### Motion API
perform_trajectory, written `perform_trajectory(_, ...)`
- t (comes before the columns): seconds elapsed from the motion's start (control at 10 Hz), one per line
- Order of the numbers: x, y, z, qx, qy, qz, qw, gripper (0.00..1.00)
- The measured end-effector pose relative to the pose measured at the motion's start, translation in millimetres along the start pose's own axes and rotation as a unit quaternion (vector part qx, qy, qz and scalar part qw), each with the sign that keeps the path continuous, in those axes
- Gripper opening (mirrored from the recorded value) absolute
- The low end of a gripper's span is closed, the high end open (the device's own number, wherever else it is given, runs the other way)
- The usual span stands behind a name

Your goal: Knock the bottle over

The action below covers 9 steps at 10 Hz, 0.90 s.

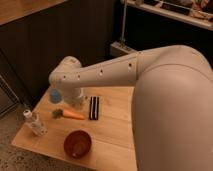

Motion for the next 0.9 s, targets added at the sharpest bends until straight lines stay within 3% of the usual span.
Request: perform_trajectory(0.9, -0.3, 46.8, 13.5, 0.011, 0.007, -0.053, 0.9985, 0.00)
